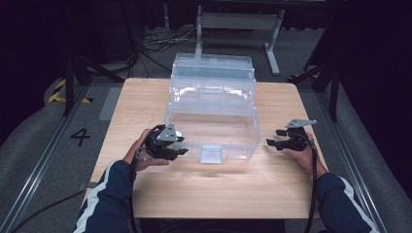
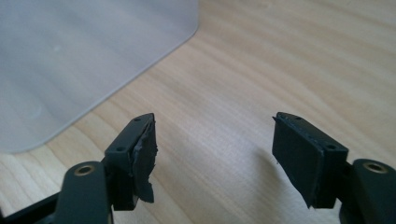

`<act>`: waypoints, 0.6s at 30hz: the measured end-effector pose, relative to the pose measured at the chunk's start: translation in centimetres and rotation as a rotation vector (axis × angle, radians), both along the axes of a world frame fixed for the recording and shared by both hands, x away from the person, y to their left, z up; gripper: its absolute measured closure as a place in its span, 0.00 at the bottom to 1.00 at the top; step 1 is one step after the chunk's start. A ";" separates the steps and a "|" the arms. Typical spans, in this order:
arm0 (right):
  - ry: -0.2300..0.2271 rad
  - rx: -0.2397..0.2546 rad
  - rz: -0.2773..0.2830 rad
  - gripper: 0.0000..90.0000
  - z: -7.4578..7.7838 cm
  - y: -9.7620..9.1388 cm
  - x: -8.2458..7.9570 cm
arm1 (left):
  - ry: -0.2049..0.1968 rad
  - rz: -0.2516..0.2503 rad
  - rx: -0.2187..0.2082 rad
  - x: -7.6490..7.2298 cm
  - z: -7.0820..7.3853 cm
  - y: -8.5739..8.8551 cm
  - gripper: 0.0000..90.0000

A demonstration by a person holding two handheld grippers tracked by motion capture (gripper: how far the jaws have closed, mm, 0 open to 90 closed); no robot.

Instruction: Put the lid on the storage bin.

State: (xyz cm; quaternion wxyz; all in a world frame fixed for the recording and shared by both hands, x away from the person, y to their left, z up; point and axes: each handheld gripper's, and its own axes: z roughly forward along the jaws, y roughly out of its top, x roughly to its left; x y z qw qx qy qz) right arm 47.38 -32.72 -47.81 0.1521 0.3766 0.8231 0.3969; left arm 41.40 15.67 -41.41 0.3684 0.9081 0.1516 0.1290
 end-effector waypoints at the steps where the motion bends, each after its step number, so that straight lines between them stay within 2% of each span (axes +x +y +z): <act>1: -0.008 0.006 -0.003 0.35 0.4 -0.1 0.0 | 0.000 -0.001 -0.001 0.0 0.0 0.0 0.64; 5: -0.044 0.042 0.003 0.37 1.8 -0.3 0.1 | -0.017 0.009 0.007 0.2 -0.2 -0.2 0.68; 7: -0.065 0.050 0.009 0.37 2.8 -0.3 0.2 | -0.009 0.002 0.009 0.3 -0.2 -0.2 0.69; 8: -0.076 0.055 0.010 0.37 3.3 -0.3 0.3 | 0.012 -0.004 -0.013 0.5 -0.3 -0.1 0.70; 9: -0.100 0.075 0.010 0.38 4.0 -0.4 0.4 | 0.016 -0.006 -0.021 0.6 -0.3 -0.1 0.70; 10: -0.100 0.075 0.010 0.38 4.0 -0.4 0.4 | 0.016 -0.006 -0.021 0.6 -0.3 -0.1 0.70; 11: -0.128 0.077 0.020 0.38 5.4 -0.5 0.6 | 0.016 -0.010 -0.009 0.6 -0.3 -0.1 0.70; 12: -0.128 0.077 0.020 0.38 5.4 -0.5 0.6 | 0.016 -0.010 -0.009 0.6 -0.3 -0.1 0.71; 13: -0.161 0.055 0.029 0.39 7.0 -0.4 0.9 | 0.015 -0.010 -0.004 0.6 -0.3 -0.1 0.71; 14: -0.175 0.049 0.035 0.39 7.9 -0.4 1.1 | 0.014 -0.009 -0.002 0.6 -0.2 -0.2 0.71; 15: -0.175 0.049 0.035 0.39 7.9 -0.4 1.1 | 0.014 -0.009 -0.002 0.6 -0.2 -0.2 0.71; 18: -0.227 0.053 0.064 0.41 11.0 0.2 1.7 | 0.004 -0.018 0.018 0.6 -0.1 -0.2 0.72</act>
